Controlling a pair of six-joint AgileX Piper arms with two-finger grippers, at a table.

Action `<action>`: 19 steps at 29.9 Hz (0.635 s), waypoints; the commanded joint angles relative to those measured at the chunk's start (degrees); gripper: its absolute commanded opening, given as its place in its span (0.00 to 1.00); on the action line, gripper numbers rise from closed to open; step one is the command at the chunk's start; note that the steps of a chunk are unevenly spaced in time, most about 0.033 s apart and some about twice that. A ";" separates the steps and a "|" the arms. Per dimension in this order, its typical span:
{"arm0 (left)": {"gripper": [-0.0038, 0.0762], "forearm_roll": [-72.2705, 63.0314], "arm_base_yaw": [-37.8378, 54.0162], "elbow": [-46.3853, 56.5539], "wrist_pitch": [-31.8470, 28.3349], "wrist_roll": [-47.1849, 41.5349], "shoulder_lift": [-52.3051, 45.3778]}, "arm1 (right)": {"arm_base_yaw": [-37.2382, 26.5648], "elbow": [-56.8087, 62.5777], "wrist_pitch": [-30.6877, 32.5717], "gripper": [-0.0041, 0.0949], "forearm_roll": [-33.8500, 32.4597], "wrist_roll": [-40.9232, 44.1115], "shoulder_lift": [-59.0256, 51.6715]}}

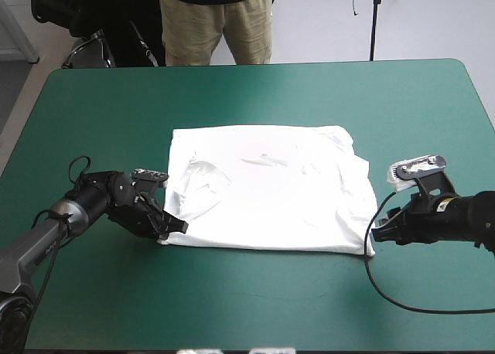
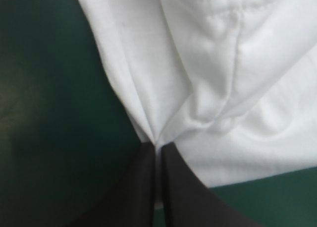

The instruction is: Fold the cloth

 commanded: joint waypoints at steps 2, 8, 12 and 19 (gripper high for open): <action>0.03 -2.37 -0.33 -0.36 0.46 0.08 -0.48 | -0.62 -1.31 -0.14 0.51 -0.91 0.54 4.13; 0.03 0.11 -0.33 0.03 1.19 0.08 -0.48 | -0.48 -1.31 -0.81 0.51 1.77 -0.39 12.43; 0.03 0.11 -0.33 0.03 1.19 0.08 -0.48 | -0.48 -1.31 -1.82 0.51 2.57 -0.99 15.97; 0.03 -0.27 -0.33 0.03 0.40 0.08 -0.48 | 3.05 4.80 -6.89 0.51 3.11 -1.15 17.52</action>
